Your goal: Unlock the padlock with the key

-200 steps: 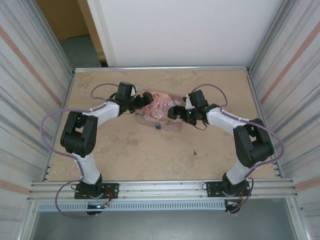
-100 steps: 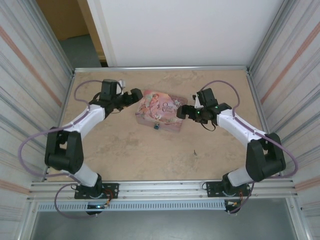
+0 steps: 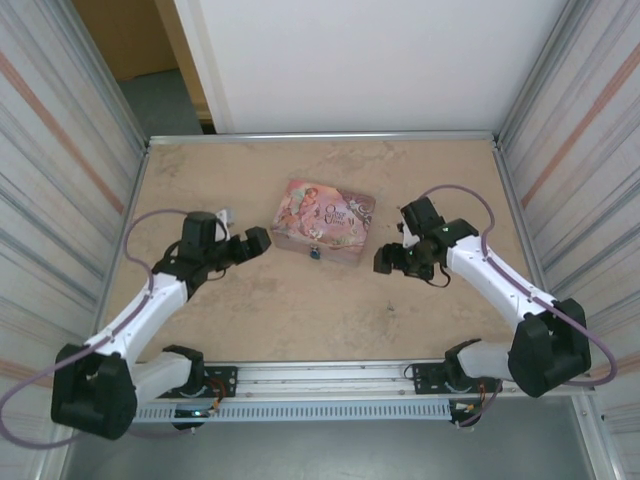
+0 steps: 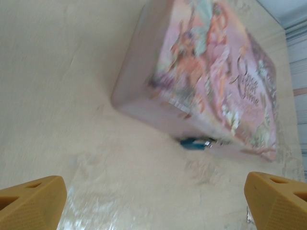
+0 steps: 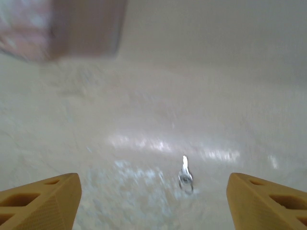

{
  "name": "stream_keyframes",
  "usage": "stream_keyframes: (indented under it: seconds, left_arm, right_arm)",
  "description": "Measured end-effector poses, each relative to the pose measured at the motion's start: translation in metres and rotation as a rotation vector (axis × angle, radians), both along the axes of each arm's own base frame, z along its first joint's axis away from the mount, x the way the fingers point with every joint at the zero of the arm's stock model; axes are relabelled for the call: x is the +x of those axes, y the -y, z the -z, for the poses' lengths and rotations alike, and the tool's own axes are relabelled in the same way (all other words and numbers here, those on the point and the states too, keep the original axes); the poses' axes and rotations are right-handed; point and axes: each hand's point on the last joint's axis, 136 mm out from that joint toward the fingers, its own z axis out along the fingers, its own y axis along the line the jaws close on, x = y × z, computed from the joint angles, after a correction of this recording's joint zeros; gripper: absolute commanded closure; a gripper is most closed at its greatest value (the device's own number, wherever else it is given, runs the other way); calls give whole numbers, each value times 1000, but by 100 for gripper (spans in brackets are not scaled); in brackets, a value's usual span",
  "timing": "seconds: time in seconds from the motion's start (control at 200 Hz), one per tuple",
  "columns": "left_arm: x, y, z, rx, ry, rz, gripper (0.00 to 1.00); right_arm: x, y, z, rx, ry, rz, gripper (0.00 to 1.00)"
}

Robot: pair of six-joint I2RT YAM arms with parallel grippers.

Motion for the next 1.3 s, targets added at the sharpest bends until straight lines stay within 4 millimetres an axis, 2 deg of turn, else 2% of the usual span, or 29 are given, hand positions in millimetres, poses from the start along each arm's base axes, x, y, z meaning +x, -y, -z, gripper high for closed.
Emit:
stream_keyframes:
  seconds: [0.13,0.301,0.711,1.298]
  left_arm:
    - [-20,-10,17,-9,-28,-46,4]
    - [-28,-18,29,-1,-54,-90,3]
    - [-27,-21,41,15,-101,-122,3]
    - [-27,-21,44,17,-110,-123,3]
  right_arm:
    - [-23,2,14,-38,-73,-31,34]
    - [-37,-3,31,-81,-144,-72,42]
    - [-49,0,70,-152,-279,-91,57]
    - [-53,3,87,-182,-309,-91,69]
